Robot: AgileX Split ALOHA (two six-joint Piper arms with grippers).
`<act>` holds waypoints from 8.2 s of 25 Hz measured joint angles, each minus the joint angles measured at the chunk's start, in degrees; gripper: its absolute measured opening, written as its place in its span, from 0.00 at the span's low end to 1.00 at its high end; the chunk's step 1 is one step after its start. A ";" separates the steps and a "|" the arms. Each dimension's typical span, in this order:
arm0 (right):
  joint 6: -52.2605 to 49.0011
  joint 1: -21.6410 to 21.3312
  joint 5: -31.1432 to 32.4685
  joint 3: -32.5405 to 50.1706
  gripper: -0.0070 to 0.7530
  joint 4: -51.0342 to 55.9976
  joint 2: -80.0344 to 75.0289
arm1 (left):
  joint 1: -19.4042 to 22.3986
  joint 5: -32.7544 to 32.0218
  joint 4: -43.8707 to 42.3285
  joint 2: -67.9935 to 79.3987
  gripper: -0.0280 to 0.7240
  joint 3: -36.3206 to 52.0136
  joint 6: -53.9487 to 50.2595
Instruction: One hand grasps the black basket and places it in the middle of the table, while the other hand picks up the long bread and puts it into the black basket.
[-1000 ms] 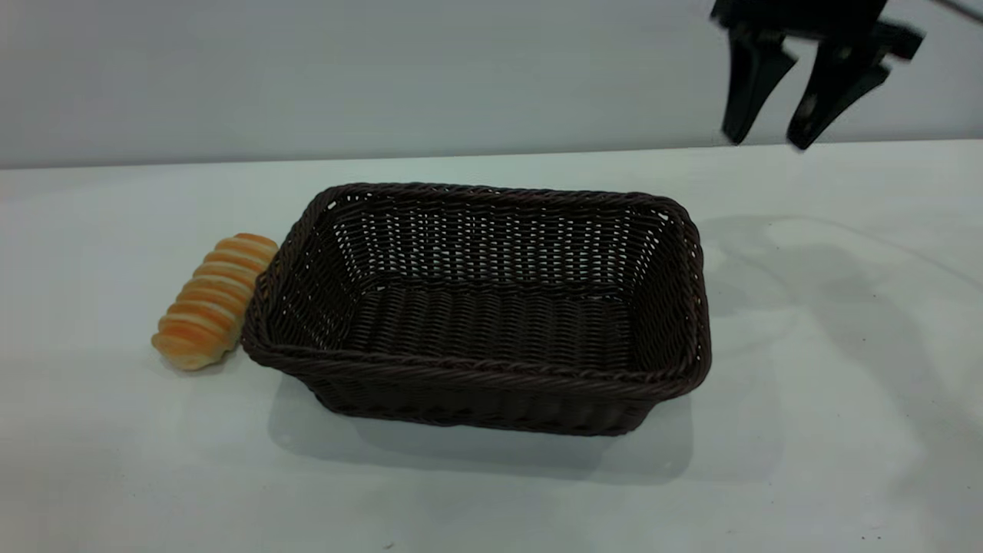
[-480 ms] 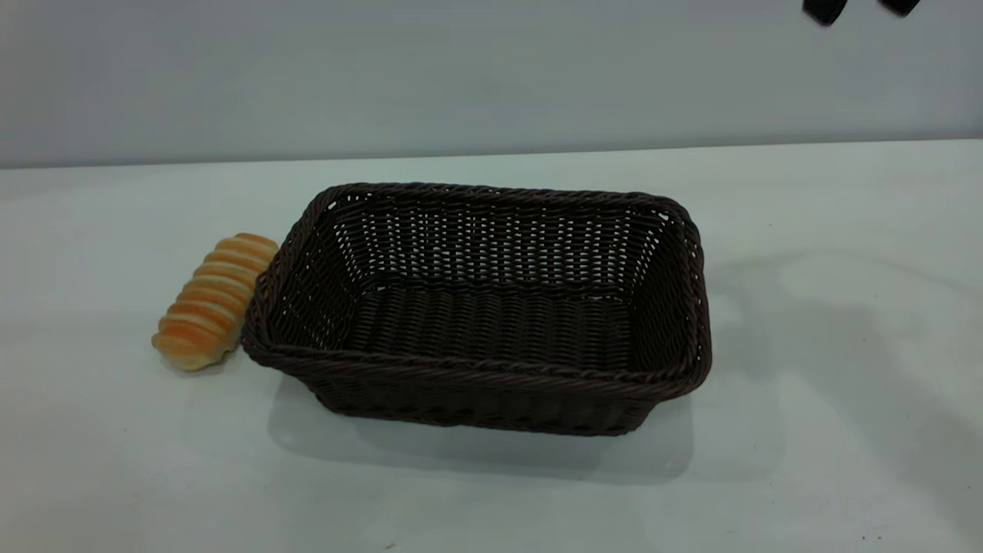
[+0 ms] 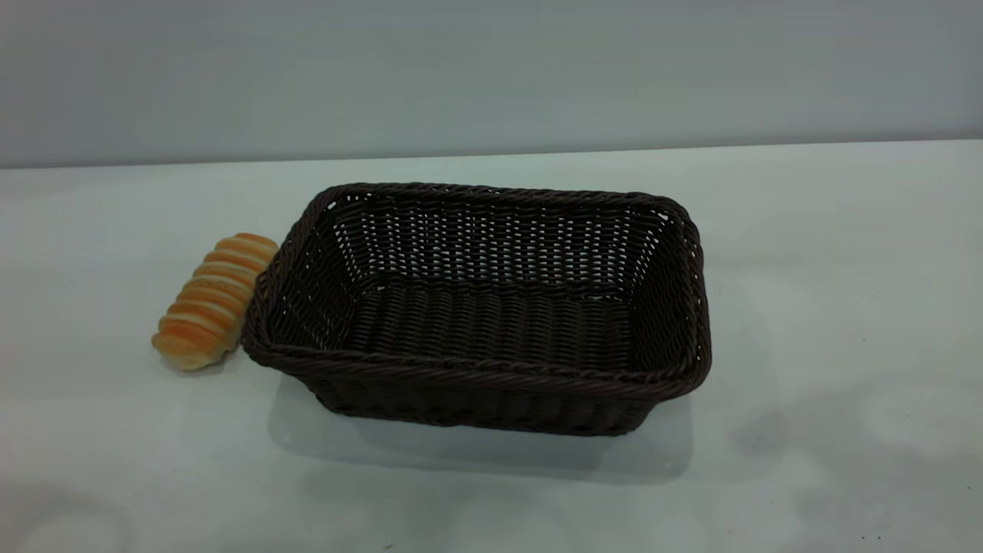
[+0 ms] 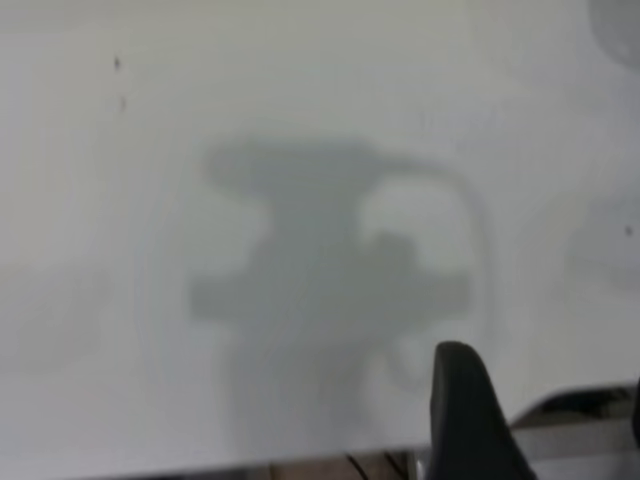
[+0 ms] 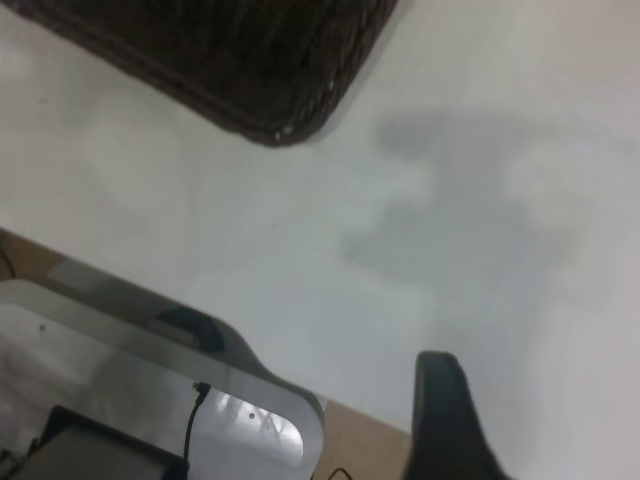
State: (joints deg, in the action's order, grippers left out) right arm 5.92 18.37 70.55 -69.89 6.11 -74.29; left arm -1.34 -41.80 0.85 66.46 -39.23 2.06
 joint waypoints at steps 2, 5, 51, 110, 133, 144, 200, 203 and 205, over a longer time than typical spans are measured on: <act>0.00 0.00 0.18 2.29 0.66 0.00 4.30 | 0.00 3.04 0.00 3.60 0.61 -1.53 1.58; 0.00 0.00 0.51 4.69 0.66 0.00 9.78 | 0.00 7.67 0.00 10.23 0.61 -3.99 4.56; -1.35 0.00 0.51 5.71 0.66 5.19 18.49 | -4.66 28.64 -5.18 63.46 0.53 -29.68 13.43; -1.35 0.00 0.51 5.71 0.66 5.15 18.49 | -16.48 -9.18 24.68 48.05 0.69 -48.36 28.43; -2.63 0.00 0.51 22.62 0.66 -0.63 27.91 | -14.50 -24.70 -6.70 7.21 0.70 -27.62 0.75; -1.28 0.00 -0.04 31.33 0.66 -1.39 44.71 | -14.50 -21.22 -8.34 -19.67 0.70 -8.90 -4.25; -1.10 0.00 -5.69 42.82 0.66 -5.42 60.97 | -14.50 -22.75 -5.57 -54.76 0.70 11.38 -6.16; -1.10 -3.27 -5.69 42.82 0.66 -5.34 61.36 | -13.31 -22.69 -5.50 -55.22 0.70 11.38 -6.10; -1.10 -7.55 -5.69 42.82 0.66 -5.29 62.14 | -10.93 -22.69 -5.50 -56.43 0.70 11.38 -6.10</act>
State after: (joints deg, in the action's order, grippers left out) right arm 4.82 10.82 64.86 -27.07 0.82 -12.15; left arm -12.27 -64.49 -4.65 10.03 -27.85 -4.05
